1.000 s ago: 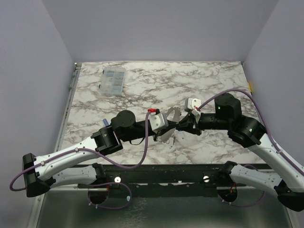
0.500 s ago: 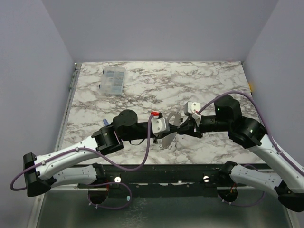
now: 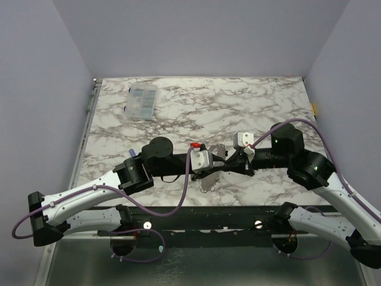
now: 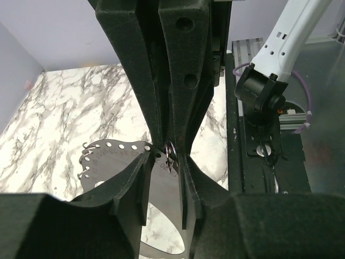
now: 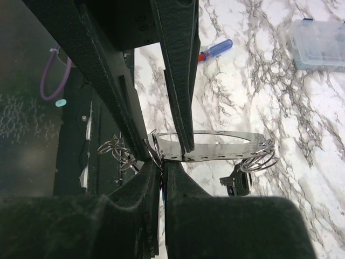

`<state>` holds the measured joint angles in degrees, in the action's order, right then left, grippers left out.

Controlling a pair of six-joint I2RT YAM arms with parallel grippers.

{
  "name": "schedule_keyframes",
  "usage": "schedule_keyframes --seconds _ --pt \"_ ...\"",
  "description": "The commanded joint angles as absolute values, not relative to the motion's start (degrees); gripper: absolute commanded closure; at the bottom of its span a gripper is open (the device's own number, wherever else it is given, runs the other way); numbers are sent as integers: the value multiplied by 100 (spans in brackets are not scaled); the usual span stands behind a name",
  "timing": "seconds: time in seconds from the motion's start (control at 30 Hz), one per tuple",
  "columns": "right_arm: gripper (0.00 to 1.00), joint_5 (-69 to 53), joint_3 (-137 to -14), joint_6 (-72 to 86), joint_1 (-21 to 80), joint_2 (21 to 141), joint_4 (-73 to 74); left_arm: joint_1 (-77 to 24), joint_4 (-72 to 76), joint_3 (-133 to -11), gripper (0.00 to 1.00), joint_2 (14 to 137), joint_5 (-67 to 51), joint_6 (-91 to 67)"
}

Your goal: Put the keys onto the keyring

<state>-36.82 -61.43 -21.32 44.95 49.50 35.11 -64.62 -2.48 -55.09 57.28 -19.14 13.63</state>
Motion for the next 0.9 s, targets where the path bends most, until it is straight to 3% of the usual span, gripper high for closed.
schedule_keyframes --seconds 0.0,0.33,0.7,0.87 --pt "100 -3955 -6198 -2149 4553 4917 2871 -6513 -721 -5776 65 5839 -1982 1452" --pt "99 -3848 -6117 -2127 4553 4929 2876 -6511 -1579 -6363 58 6025 -1696 1563" --pt "100 -3716 -6018 -2109 4553 4954 2859 -6508 -2354 -7062 37 6240 -1579 1401" --pt "99 -3558 -5936 -2101 4555 4973 2870 -6509 -2729 -7475 37 6335 -1303 1223"
